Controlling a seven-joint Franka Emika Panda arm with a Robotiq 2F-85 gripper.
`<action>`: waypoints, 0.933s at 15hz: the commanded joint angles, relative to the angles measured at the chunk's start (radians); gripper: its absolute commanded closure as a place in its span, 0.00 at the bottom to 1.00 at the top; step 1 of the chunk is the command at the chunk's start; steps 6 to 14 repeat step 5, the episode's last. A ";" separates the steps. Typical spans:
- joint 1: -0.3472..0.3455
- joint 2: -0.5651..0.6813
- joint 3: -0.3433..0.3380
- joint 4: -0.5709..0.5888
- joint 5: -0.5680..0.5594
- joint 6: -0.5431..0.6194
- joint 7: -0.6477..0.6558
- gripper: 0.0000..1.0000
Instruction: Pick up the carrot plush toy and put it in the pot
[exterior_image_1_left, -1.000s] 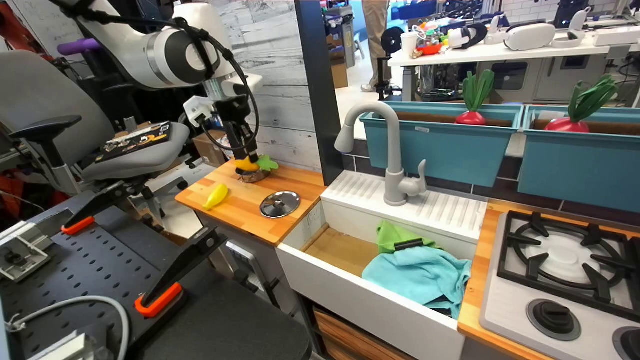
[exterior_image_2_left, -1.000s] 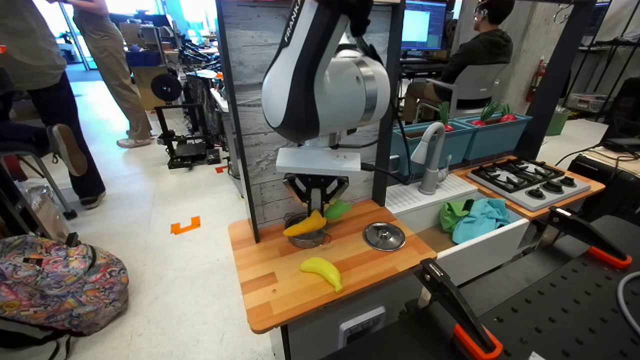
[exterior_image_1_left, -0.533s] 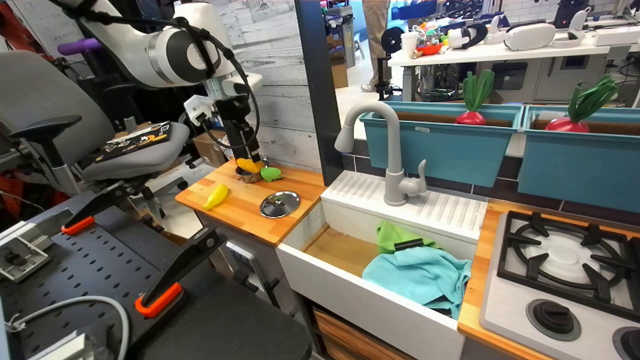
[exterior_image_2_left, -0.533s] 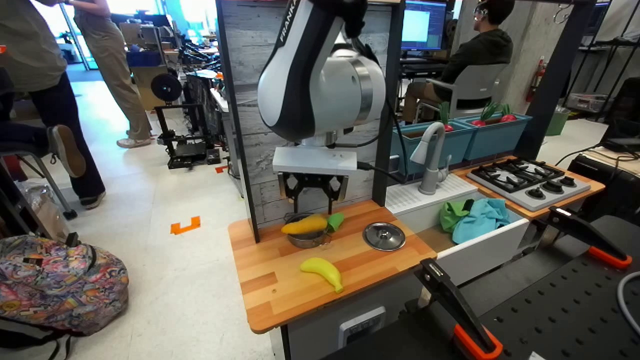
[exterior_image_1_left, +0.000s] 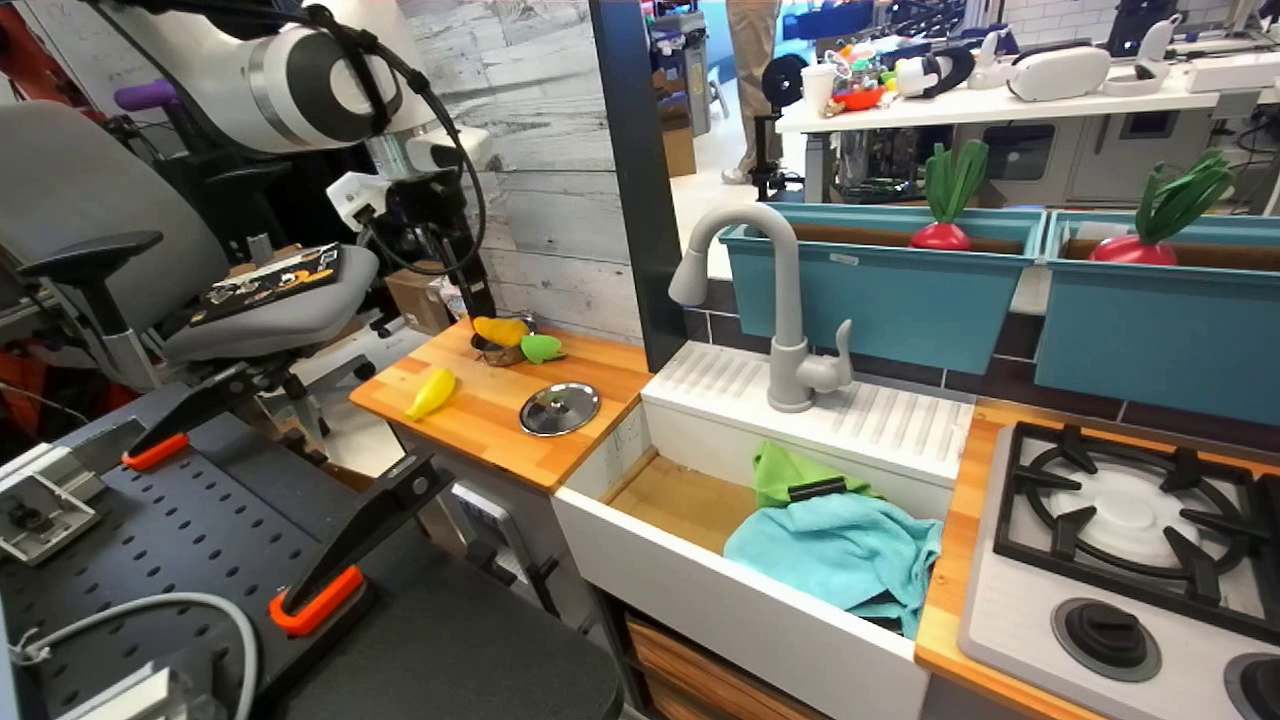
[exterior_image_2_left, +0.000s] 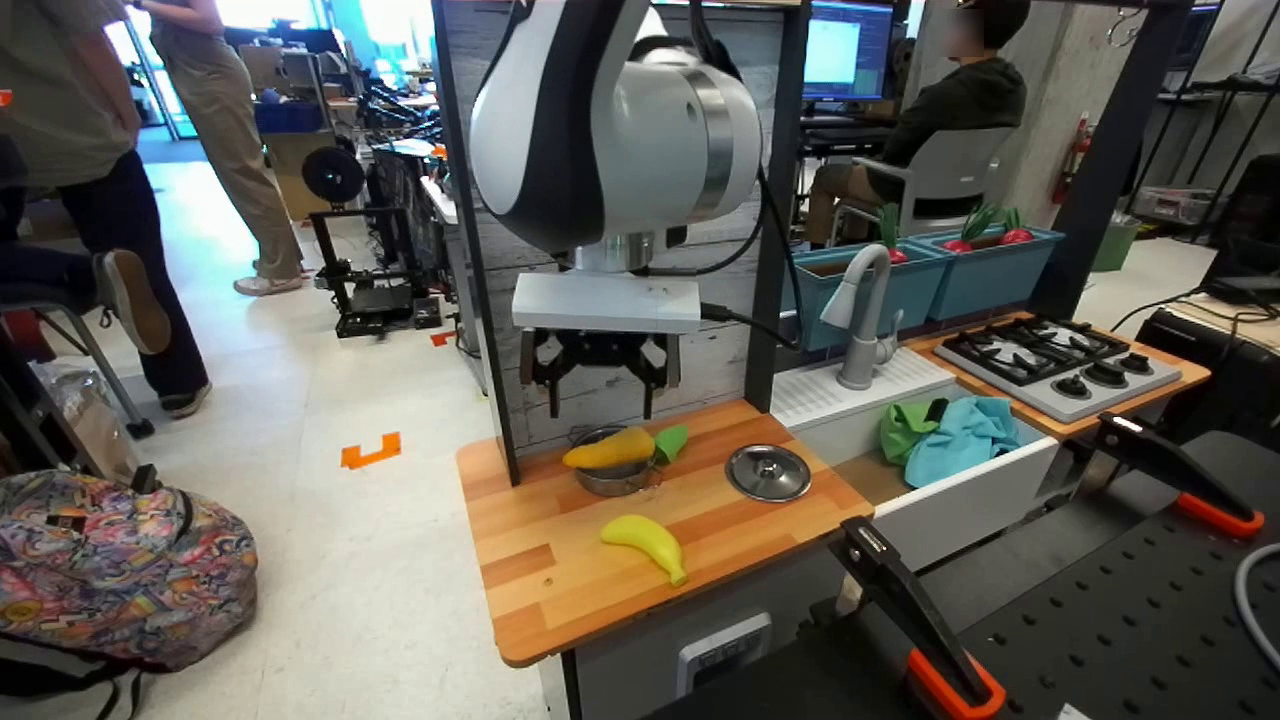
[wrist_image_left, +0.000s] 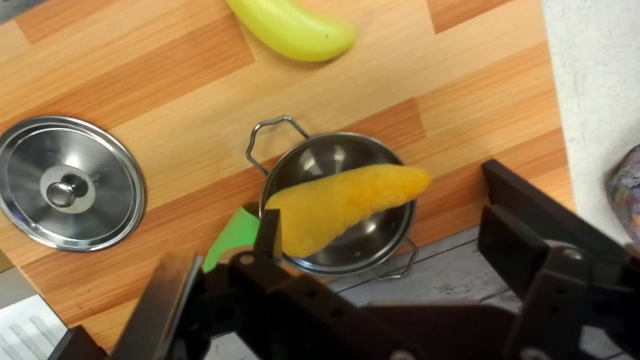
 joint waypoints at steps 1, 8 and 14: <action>0.020 -0.181 0.023 -0.198 -0.019 -0.053 -0.061 0.00; 0.024 -0.147 0.022 -0.162 -0.014 -0.036 -0.041 0.00; 0.024 -0.147 0.022 -0.162 -0.014 -0.036 -0.041 0.00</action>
